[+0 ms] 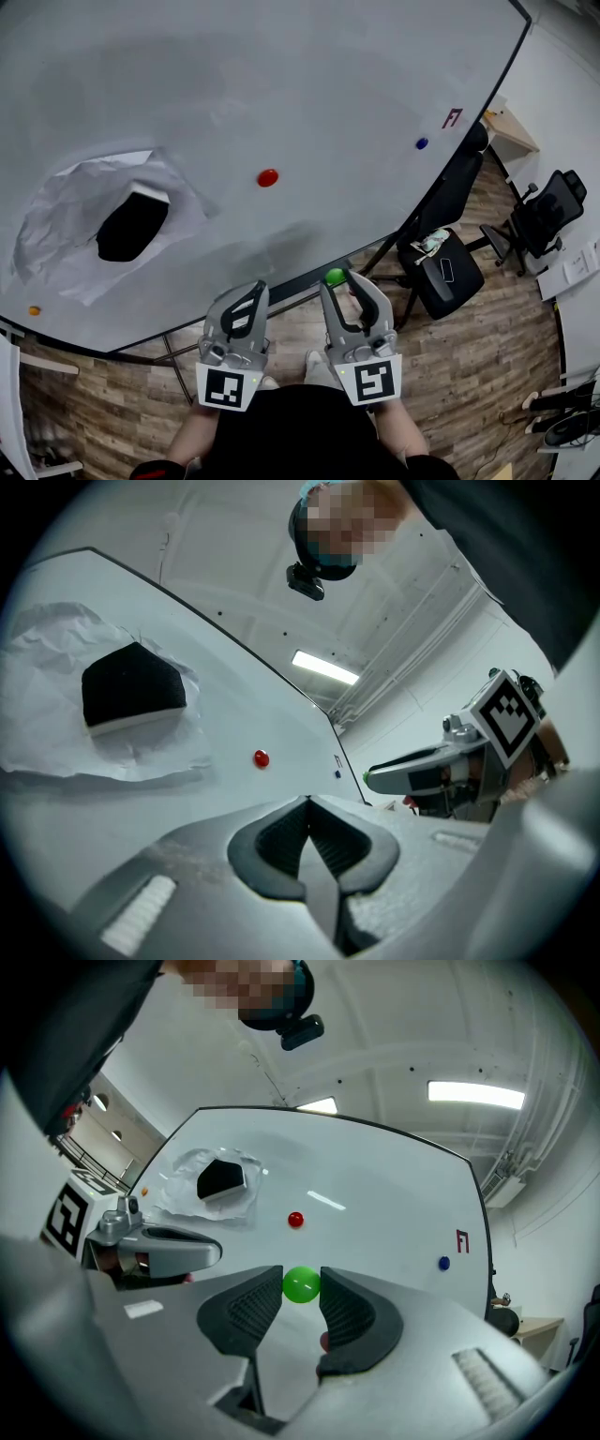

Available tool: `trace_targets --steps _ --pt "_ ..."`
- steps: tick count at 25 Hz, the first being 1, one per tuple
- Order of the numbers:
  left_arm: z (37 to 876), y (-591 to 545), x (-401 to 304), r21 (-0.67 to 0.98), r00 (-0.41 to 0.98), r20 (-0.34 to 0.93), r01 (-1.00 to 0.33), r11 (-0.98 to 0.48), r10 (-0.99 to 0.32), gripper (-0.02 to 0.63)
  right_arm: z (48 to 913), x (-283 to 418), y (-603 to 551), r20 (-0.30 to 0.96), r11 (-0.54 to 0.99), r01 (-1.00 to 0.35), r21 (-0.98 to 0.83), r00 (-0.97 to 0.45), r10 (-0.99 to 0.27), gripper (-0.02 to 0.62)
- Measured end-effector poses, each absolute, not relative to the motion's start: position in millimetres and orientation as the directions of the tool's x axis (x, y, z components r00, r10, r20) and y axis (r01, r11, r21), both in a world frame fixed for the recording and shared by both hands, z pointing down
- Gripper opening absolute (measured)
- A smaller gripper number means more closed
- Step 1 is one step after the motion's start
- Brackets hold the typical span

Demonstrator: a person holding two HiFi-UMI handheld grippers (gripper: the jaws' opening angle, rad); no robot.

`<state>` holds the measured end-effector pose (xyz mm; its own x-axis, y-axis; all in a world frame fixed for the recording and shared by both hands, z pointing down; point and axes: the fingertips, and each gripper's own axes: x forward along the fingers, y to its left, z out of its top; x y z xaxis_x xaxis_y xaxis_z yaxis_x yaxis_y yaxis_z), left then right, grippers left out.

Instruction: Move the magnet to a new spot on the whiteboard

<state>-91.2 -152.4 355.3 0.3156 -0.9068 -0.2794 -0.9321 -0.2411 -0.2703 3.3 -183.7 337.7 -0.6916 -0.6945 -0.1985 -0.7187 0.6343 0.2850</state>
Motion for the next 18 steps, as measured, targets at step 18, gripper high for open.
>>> trace_targets --steps 18 --pt "360.0 -181.3 -87.7 -0.246 0.219 -0.261 -0.957 -0.155 -0.94 0.001 295.8 10.1 -225.9 -0.234 0.712 -0.66 0.239 -0.751 -0.618 0.129"
